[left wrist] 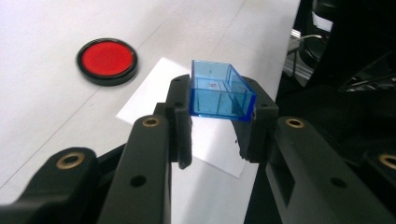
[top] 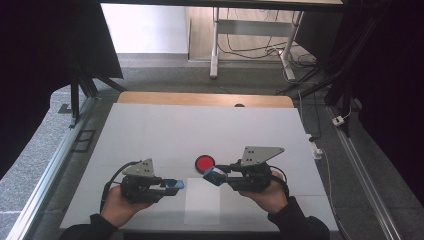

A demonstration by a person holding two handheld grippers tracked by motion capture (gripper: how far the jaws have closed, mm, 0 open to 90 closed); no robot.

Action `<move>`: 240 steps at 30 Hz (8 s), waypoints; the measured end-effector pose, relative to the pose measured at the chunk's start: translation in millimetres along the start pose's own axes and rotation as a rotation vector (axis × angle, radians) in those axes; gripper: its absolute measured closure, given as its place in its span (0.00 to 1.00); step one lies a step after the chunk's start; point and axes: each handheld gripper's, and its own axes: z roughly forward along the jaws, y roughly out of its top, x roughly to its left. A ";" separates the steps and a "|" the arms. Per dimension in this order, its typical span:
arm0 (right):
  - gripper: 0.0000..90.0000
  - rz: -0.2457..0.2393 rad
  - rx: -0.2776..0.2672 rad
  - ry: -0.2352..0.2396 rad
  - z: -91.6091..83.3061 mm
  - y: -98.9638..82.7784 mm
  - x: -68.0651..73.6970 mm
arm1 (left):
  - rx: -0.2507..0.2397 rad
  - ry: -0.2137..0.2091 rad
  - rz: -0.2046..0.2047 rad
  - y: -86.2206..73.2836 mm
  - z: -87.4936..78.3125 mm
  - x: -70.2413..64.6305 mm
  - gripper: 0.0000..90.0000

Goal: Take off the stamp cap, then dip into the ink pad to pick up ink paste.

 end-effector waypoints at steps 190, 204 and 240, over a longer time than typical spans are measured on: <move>0.80 -0.028 0.413 -0.319 133.4 -27.1 -70.8 | -0.015 0.300 -0.248 -85.5 -71.1 -7.4 0.75; 0.79 0.166 0.281 -0.256 116.2 -26.0 -85.6 | -0.020 0.300 -0.251 -86.0 -71.8 -7.5 0.75; 0.79 0.275 0.281 -0.217 117.2 -39.6 -102.1 | -0.022 0.298 -0.257 -86.1 -71.9 -7.1 0.75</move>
